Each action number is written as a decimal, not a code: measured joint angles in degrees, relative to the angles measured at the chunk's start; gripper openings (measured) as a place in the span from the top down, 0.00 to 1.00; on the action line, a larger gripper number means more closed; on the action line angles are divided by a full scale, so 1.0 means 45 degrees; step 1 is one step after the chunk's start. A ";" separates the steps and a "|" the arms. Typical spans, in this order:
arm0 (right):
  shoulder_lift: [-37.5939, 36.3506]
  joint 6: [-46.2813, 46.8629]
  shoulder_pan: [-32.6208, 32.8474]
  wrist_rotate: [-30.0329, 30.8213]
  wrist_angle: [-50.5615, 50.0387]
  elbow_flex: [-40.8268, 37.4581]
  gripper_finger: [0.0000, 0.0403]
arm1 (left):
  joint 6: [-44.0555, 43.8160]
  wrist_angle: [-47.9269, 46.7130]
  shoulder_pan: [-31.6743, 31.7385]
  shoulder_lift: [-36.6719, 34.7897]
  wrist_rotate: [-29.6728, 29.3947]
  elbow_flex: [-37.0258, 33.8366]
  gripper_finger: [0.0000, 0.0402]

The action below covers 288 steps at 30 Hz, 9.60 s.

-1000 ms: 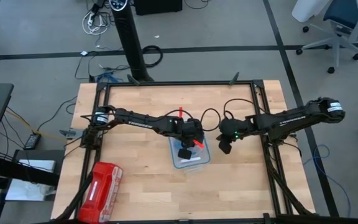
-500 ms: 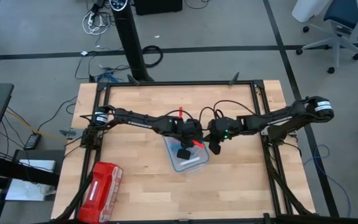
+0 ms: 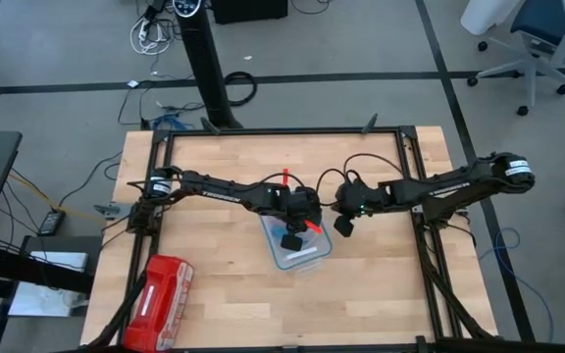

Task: Roll bandage
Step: Close the transparent container

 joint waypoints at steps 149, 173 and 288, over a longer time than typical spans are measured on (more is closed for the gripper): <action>0.0922 -0.5000 -0.0086 0.0360 0.3160 -0.1107 1.00 | -0.7138 1.7728 -0.5164 -0.2969 -0.6215 -0.9362 1.00; 0.0694 -0.4506 0.1040 -0.2232 0.6037 -0.0216 1.00 | -1.0032 0.9678 -0.2671 -0.4311 -0.6099 -0.9316 1.00; 0.4332 -0.2532 0.2107 -0.1874 0.4896 0.1830 1.00 | -0.5714 1.0565 -0.2035 -0.3492 -0.4816 -0.9345 1.00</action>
